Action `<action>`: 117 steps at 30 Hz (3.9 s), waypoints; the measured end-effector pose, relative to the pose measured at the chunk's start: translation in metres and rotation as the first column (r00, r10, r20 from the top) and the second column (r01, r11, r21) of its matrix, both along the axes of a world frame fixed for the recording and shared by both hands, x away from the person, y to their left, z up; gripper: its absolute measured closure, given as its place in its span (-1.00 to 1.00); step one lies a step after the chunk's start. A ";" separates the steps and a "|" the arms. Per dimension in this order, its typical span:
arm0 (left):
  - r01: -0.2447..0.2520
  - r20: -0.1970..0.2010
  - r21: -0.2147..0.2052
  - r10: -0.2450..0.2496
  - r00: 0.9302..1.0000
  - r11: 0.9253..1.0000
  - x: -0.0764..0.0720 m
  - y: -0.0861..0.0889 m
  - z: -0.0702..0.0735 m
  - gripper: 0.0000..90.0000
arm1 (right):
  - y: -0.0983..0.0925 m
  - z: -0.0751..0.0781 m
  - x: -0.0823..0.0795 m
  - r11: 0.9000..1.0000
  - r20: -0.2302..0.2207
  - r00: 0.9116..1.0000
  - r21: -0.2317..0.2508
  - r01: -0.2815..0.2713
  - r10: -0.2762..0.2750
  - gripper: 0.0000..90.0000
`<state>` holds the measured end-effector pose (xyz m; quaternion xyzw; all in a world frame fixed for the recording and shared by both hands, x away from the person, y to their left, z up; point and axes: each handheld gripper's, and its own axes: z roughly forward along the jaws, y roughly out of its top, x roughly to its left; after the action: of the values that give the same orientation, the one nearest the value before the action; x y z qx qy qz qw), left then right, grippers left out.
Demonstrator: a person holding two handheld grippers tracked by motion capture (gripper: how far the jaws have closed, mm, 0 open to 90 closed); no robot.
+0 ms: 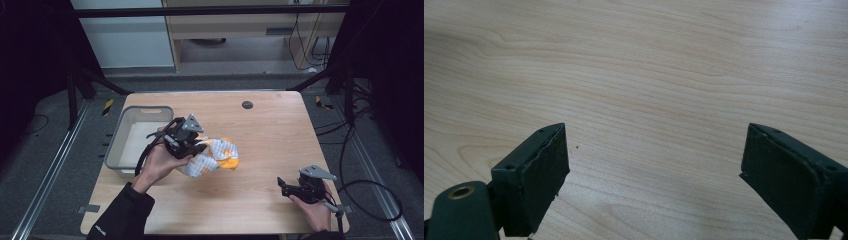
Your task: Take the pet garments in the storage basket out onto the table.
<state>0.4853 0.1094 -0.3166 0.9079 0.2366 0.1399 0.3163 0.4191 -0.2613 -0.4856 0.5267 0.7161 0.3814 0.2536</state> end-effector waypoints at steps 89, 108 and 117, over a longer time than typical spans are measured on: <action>0.104 -0.124 -0.012 -0.105 0.987 0.994 -0.009 -0.038 -0.093 -0.30 | -0.001 -0.001 0.000 1.000 -0.007 1.000 -0.002 0.003 -0.003 -0.74; -0.020 -0.001 -0.175 0.020 1.000 0.984 -0.025 0.018 -0.077 -0.44 | -0.002 -0.002 0.000 1.000 -0.008 1.000 -0.004 0.006 -0.006 -0.75; -0.080 0.036 -0.246 0.091 0.995 0.966 -0.036 0.053 -0.083 -0.42 | -0.002 -0.002 0.000 1.000 -0.009 1.000 -0.005 0.006 -0.006 -0.75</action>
<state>0.4490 0.1620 -0.3998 0.8476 0.2834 0.1446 0.4247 0.4193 -0.2637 -0.4873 0.5300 0.7166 0.3763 0.2530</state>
